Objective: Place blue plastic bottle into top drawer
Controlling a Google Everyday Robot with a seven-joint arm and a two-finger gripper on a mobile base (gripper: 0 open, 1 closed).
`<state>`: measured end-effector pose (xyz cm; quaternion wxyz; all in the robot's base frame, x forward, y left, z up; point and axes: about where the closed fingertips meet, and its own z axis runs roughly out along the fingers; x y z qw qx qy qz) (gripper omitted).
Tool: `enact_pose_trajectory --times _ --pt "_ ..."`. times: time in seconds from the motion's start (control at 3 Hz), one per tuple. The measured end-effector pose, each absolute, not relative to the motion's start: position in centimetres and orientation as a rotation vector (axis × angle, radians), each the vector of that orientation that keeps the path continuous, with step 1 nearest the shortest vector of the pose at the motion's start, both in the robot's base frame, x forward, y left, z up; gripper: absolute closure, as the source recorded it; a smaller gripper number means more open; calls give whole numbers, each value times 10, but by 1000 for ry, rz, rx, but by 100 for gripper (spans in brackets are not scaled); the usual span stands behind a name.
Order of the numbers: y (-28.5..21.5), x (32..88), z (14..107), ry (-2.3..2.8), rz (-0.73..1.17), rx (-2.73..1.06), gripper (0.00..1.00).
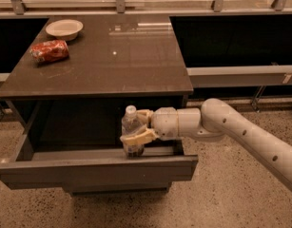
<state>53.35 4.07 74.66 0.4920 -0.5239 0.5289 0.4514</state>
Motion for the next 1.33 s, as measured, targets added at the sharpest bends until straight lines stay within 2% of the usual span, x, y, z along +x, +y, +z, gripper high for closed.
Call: enact_pose_trajectory --times 0.33,1.33 --pt "35 525 739 1330 1086 -1290 82" --pt "40 522 737 1328 1095 -1295 13"
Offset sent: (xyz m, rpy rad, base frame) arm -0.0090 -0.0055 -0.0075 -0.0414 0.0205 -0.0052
